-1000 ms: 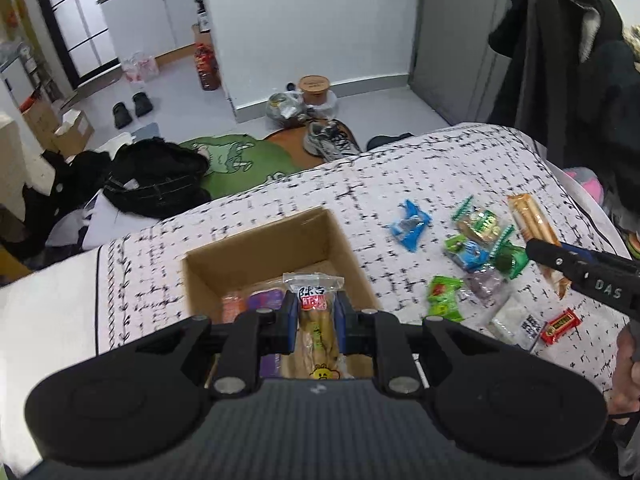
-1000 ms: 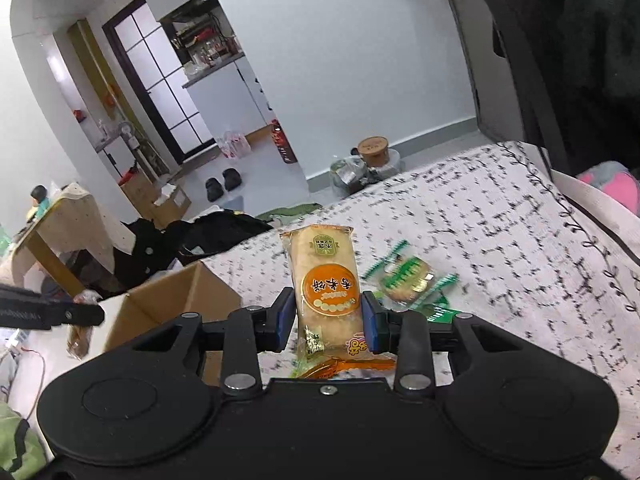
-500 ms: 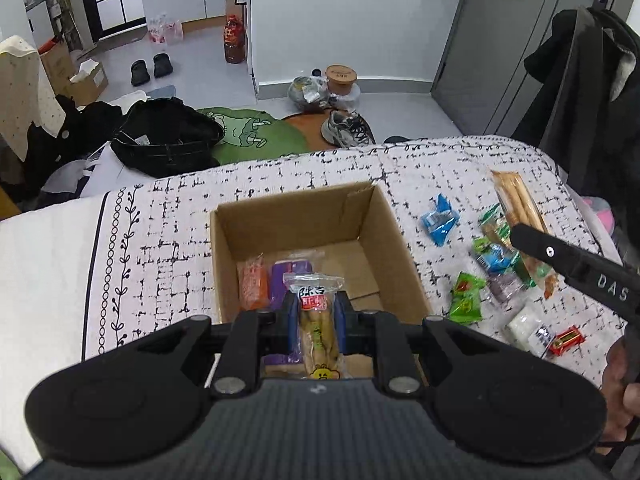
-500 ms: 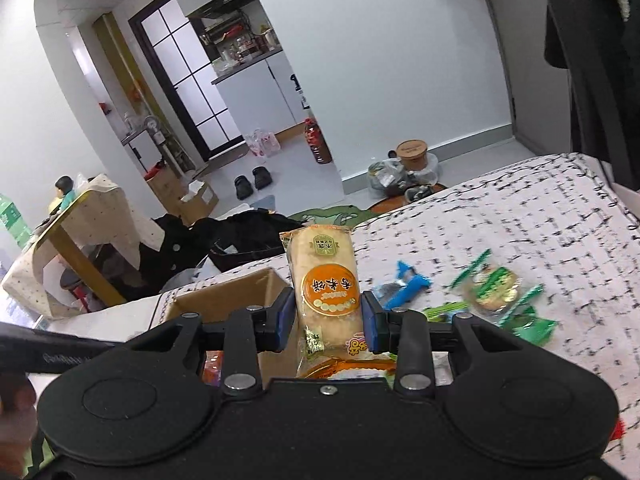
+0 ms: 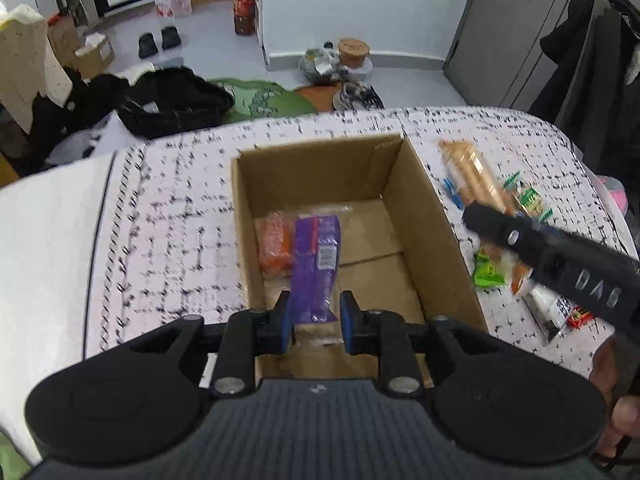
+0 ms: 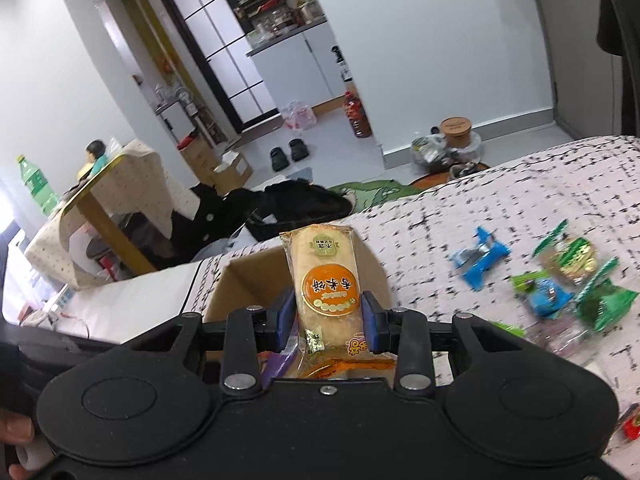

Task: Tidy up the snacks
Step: 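Lower both held snacks into the cardboard box and open both grippers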

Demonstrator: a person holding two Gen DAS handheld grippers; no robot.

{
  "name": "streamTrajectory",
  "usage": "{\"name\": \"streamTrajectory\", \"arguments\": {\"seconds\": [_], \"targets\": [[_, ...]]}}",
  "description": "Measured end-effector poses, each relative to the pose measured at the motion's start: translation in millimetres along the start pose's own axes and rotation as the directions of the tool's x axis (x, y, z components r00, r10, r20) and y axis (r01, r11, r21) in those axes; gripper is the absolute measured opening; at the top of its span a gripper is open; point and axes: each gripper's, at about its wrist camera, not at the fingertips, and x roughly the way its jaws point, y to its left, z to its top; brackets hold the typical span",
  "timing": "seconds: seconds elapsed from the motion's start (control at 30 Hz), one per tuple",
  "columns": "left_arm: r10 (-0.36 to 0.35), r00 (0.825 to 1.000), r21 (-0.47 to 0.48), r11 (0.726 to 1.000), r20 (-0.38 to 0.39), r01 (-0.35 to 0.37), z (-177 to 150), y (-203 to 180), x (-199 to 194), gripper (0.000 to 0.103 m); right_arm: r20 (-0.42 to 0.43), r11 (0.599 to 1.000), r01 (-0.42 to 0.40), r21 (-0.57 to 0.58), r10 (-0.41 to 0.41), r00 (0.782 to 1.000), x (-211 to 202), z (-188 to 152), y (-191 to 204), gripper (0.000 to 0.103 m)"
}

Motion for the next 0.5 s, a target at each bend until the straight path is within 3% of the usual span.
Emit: {"name": "streamTrajectory", "arguments": {"seconds": [0.2, 0.27, 0.37, 0.5], "targets": [[0.031, 0.999, -0.048, 0.998, 0.039, -0.029, 5.2, 9.0, -6.9, 0.040, -0.042, 1.000, -0.030, -0.009, 0.030, 0.999, 3.1, -6.0, 10.7, 0.035], [0.038, 0.998, -0.061, 0.998, 0.045, -0.035, 5.7, 9.9, -7.6, 0.044, -0.055, 0.999, -0.036, -0.003, 0.035, 0.998, 4.2, -9.1, 14.0, 0.041], [0.054, 0.997, -0.073, 0.996, 0.055, -0.050, 6.3, 9.4, -8.7, 0.052, -0.072, 0.999, -0.041, 0.002, 0.041, 0.997, 3.6, -12.7, 17.5, 0.058], [0.048, 0.996, -0.064, 0.997, 0.069, -0.044, 7.5, 4.7, -11.1, 0.061, -0.075, 0.999, -0.032, -0.023, 0.030, 0.997, -3.6, -12.3, 16.9, 0.058]]}}
